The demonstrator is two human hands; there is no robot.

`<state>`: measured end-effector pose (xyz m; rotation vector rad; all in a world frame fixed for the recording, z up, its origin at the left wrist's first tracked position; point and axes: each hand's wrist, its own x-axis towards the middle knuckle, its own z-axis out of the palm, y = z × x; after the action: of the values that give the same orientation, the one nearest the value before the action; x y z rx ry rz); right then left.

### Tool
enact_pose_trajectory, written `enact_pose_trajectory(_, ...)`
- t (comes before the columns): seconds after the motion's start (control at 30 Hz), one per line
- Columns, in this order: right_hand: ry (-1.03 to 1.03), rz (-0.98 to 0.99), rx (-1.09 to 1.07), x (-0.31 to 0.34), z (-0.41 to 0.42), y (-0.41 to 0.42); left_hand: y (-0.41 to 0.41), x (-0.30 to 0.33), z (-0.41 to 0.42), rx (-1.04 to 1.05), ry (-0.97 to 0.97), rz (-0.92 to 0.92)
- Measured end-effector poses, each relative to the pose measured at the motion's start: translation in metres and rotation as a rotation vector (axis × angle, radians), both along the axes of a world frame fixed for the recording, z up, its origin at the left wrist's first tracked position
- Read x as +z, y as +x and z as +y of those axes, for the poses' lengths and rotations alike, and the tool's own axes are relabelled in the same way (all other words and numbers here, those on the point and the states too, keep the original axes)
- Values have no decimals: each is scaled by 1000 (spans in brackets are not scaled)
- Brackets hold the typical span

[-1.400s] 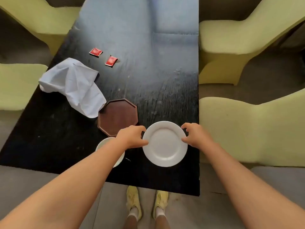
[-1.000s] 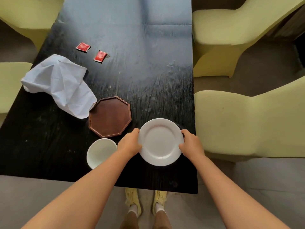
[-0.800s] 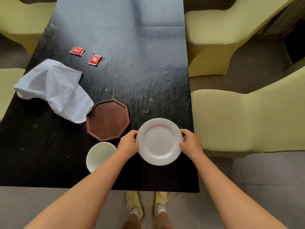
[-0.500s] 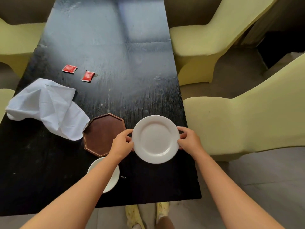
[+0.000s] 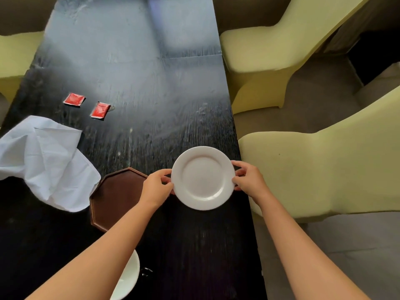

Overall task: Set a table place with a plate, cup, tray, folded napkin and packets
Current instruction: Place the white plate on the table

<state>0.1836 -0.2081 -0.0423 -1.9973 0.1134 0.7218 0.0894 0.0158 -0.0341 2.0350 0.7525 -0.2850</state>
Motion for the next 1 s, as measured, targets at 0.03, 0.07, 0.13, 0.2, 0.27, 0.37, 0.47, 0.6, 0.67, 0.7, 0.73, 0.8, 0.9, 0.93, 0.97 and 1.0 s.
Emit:
enact_pose_trajectory(0.03,4,13,8,-2,0,5,6,-2,1,-4,-4,5)
enact_pose_trajectory(0.07,7,20,12,-4,-1,11,11,-3,1,-6,-13,6)
enact_pose_trajectory(0.13,12,22,16,-9,-1,22,22,-6,1,-1,-34,1)
enact_pose_trajectory(0.2,15,17,15,-12,-1,32,31,-9,3,10,-51,-9)
enact_pose_trajectory(0.27,23,10,14,-14,-1,41,39,-11,4,16,-60,-20)
enact_pose_trajectory(0.37,37,4,13,-16,3,50,46,-15,8,27,-67,-30)
enact_pose_trajectory(0.47,29,-11,6,-20,5,55,50,-20,10,41,-83,-26)
enact_pose_trajectory(0.6,11,-37,11,-22,4,54,50,-26,10,42,-109,-2)
enact_pose_trajectory(0.67,7,-45,12,-22,4,52,47,-30,10,38,-123,4)
enact_pose_trajectory(0.7,4,-47,13,-23,4,51,45,-31,11,36,-127,2)
enact_pose_trajectory(0.73,4,-47,13,-23,5,50,43,-32,12,36,-125,-4)
enact_pose_trajectory(0.8,12,-41,12,-24,6,48,41,-34,14,41,-113,-21)
enact_pose_trajectory(0.9,19,-36,12,-24,9,45,40,-35,17,55,-119,-38)
enact_pose_trajectory(0.93,18,-35,8,-25,9,46,39,-34,16,59,-128,-40)
enact_pose_trajectory(0.97,17,-34,3,-25,9,46,39,-34,16,64,-135,-43)
enact_pose_trajectory(1.0,13,-31,-2,-25,9,46,39,-34,16,68,-141,-44)
